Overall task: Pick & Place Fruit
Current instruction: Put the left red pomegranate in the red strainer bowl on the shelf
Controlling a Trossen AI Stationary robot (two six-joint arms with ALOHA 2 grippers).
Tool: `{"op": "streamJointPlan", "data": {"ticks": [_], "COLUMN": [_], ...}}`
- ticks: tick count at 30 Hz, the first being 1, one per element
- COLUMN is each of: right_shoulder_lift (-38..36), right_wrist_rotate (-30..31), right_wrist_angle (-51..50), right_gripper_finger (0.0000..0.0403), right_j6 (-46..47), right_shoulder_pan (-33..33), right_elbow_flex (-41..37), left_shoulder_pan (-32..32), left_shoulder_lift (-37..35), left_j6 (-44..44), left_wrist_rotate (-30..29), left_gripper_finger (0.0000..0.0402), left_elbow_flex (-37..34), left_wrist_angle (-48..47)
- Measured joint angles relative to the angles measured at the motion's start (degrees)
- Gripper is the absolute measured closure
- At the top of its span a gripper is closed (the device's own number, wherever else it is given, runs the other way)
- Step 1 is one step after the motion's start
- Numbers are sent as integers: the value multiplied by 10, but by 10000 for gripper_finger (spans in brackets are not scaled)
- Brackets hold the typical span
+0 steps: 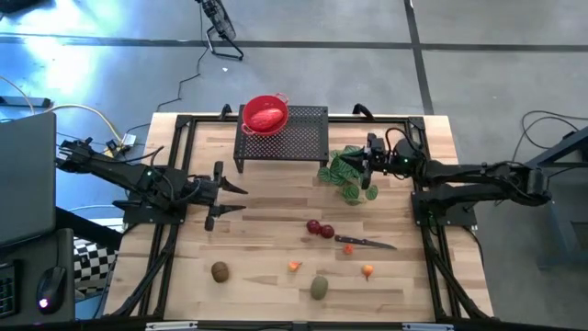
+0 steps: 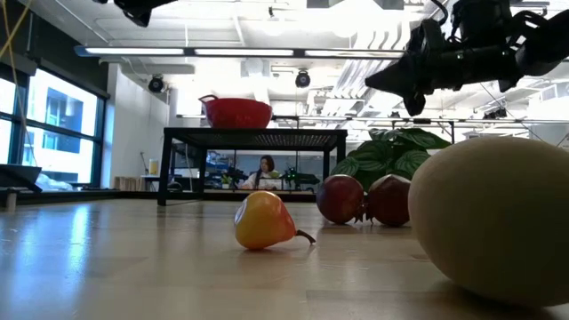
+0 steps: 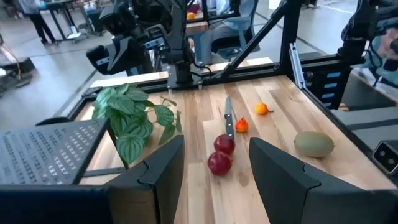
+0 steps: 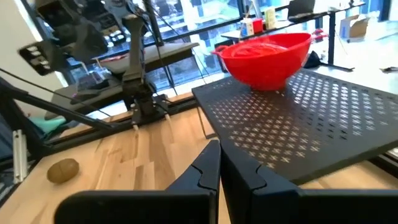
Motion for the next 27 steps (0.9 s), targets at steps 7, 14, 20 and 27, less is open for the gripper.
{"op": "streamJointPlan", "data": {"ticks": [7, 14, 20, 27], "right_shoulder_lift": [0, 0, 0, 0], "right_wrist_rotate": [12, 35, 64, 94], "right_wrist_angle": [33, 52, 53, 63], "right_gripper_finger": [400, 400, 400, 400], "right_j6": [0, 0, -20, -37], "right_shoulder_pan": [33, 61, 89, 117], "right_elbow_flex": [0, 0, 0, 0], "left_shoulder_pan": [0, 1, 0, 1], "left_shoulder_lift": [-4, -13, -34, -38], "left_j6": [2, 2, 6, 2], "left_wrist_rotate": [-21, -51, -77, -132], "left_gripper_finger": [227, 227, 227, 227], "left_elbow_flex": [0, 0, 0, 0], "left_wrist_angle": [-24, -23, -23, -35]}}
